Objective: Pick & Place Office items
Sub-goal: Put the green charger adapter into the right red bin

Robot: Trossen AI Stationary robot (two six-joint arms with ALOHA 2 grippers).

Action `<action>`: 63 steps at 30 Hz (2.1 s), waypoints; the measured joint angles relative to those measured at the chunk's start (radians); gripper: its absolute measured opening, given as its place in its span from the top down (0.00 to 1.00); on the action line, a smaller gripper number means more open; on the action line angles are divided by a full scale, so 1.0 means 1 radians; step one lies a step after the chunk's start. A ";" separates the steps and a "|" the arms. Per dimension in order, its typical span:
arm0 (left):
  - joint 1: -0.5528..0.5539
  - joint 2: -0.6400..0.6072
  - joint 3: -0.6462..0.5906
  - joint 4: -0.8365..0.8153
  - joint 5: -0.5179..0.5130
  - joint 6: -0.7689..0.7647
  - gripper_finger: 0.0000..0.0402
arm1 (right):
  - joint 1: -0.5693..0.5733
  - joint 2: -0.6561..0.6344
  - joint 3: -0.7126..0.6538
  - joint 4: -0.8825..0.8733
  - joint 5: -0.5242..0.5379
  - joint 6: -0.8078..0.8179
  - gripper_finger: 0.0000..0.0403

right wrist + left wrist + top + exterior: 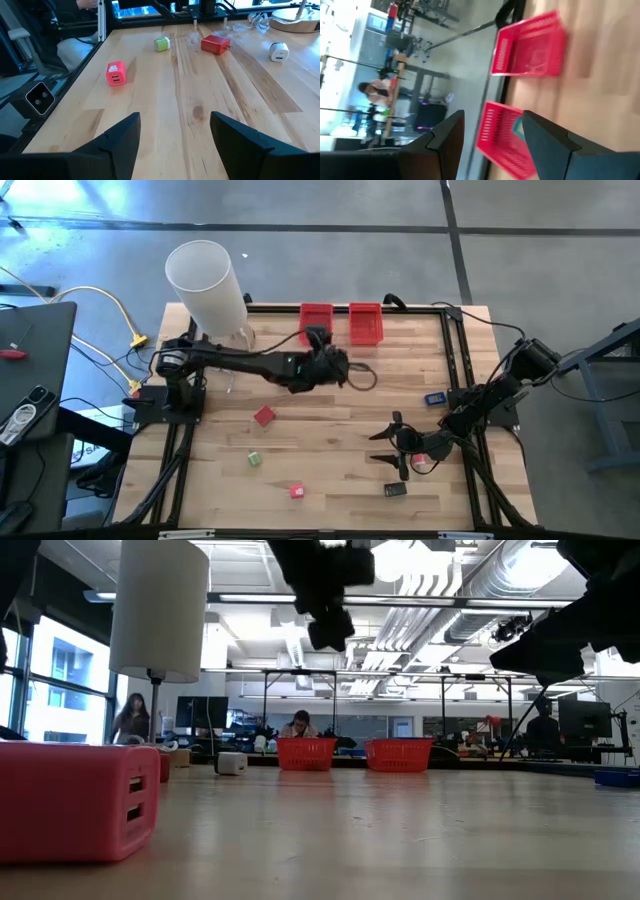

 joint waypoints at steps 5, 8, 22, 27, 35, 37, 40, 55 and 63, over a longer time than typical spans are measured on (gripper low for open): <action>-0.076 -0.012 0.000 -0.194 0.000 -0.149 0.53 | 0.000 -0.013 0.000 0.000 -0.003 0.022 0.43; -0.125 -0.018 -0.001 -0.301 -0.017 -0.239 0.53 | 0.000 -0.015 0.000 0.010 -0.004 0.022 0.43; -0.349 -0.049 -0.002 -0.665 0.261 -0.764 0.53 | 0.000 -0.015 0.000 0.000 0.003 0.125 0.43; -0.459 -0.049 -0.002 -0.845 0.289 -1.023 0.53 | 0.000 -0.015 0.000 -0.007 0.006 0.172 0.43; -0.662 -0.049 -0.002 -0.915 0.271 -1.275 0.53 | -0.001 -0.015 0.000 0.017 0.007 0.180 0.43; -0.705 -0.049 -0.002 -0.916 0.290 -1.308 0.53 | -0.001 -0.015 0.000 0.024 0.007 0.180 0.43; -0.765 -0.049 -0.002 -0.918 0.292 -1.376 0.53 | -0.001 -0.015 0.000 0.027 0.007 0.180 0.43; -1.003 -0.049 -0.002 -0.902 0.206 -1.577 0.53 | 0.000 -0.015 0.000 0.033 0.003 0.234 0.43; -1.029 -0.050 -0.002 -0.838 0.158 -1.567 0.53 | 0.016 -0.015 0.000 0.032 0.003 0.235 0.43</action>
